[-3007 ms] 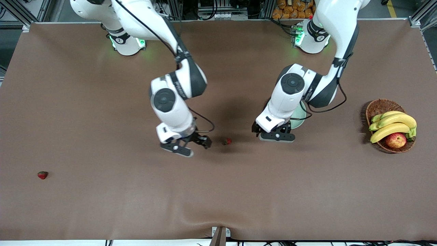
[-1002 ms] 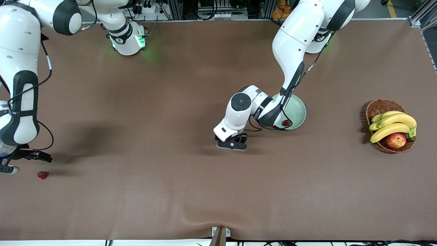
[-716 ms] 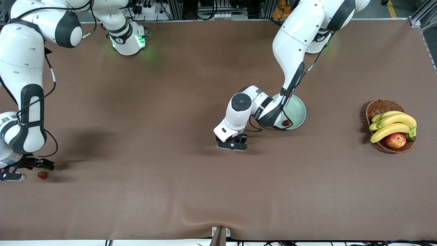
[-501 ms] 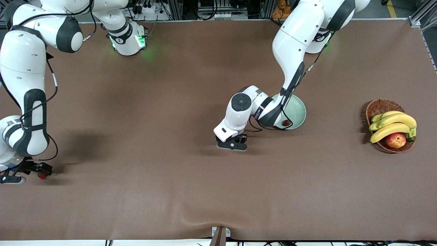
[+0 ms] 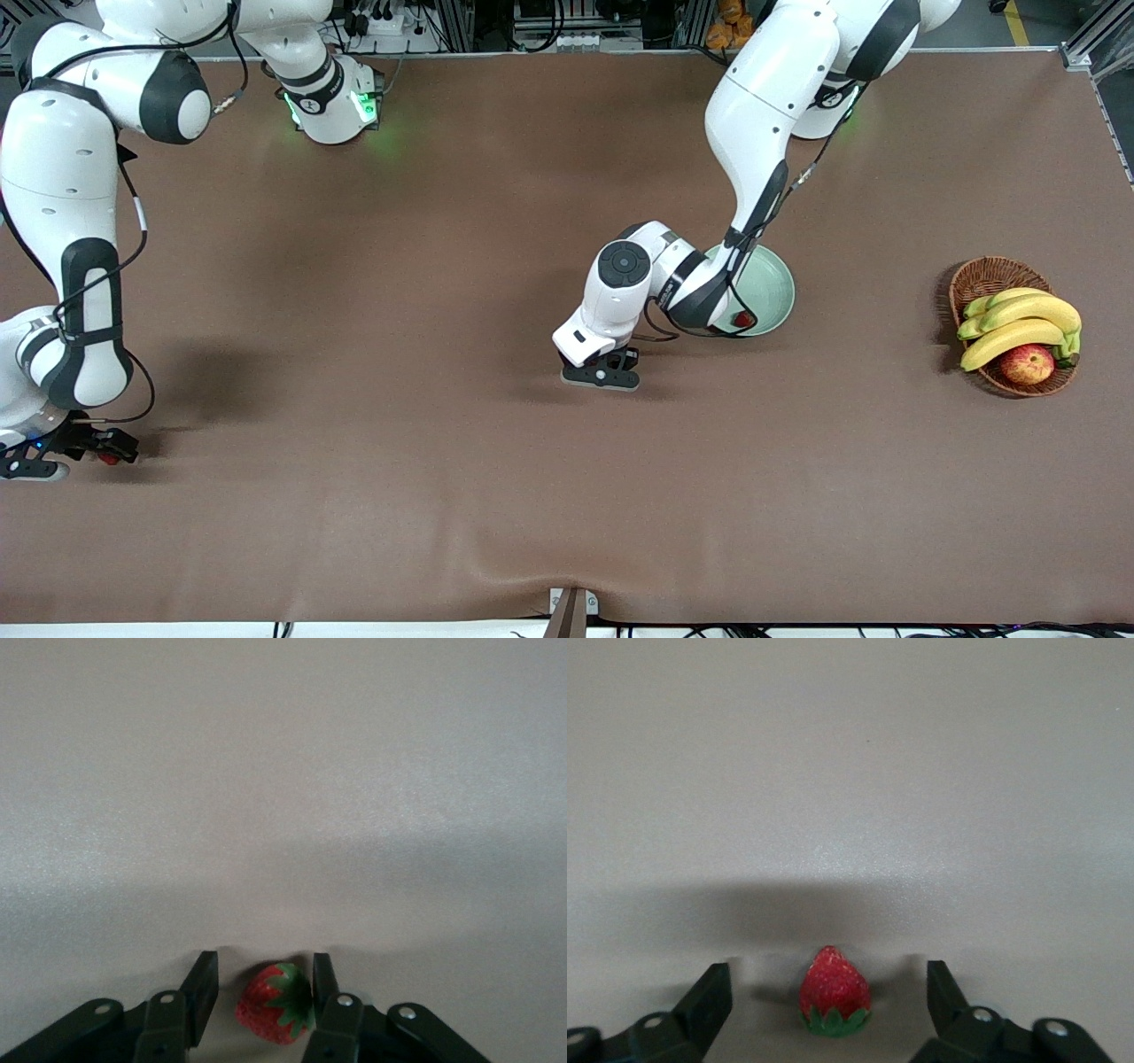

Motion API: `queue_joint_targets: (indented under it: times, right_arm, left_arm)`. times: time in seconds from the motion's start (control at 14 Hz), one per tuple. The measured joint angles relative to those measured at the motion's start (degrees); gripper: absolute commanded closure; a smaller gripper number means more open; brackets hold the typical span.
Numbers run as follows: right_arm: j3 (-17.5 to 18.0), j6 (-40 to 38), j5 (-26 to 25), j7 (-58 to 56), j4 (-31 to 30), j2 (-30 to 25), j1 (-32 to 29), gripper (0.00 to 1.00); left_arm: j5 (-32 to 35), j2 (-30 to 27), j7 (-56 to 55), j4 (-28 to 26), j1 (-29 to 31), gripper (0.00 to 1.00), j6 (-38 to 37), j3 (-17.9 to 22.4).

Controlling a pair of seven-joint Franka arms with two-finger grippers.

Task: Collect all strawberries into plate
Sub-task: 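Put the strawberry on the plate with the left gripper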

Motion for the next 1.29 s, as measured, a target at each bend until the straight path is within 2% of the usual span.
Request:
queue_joint_targets:
  times: [0.14,0.36,0.5,0.93,1.15,1.29]
  right_arm:
    - [0.1,0.0,0.2,0.0,0.1,0.0,-0.1,0.7]
    - [0.4,-0.8,1.5,0.0,0.2,0.0,-0.1,0.76]
    - [0.4,-3.7,1.8,0.0,0.6,-0.3,-0.1,0.78]
    - [0.5,-16.4,2.1,0.0,1.3,-3.3,0.0,0.79]
    - [0.8,-23.2,2.1,-0.2,1.4,-6.2,0.7,0.83]
    - [1.0,-26.5,2.1,-0.1,1.5,-7.8,2.3,0.85]
  left_arm:
    - [0.0,0.1,0.0,0.0,0.0,0.59,0.0,0.0]
    - [0.0,0.2,0.0,0.0,0.0,0.76,0.0,0.0]
    - [0.0,0.2,0.0,0.0,0.0,0.99,0.0,0.0]
    - [0.0,-0.5,0.0,1.1,0.5,1.0,-2.3,0.4]
    - [0.0,-4.0,0.4,1.1,1.3,1.0,-8.9,0.6]
    - [0.0,-7.5,3.4,-1.4,2.8,1.0,-11.6,0.8]
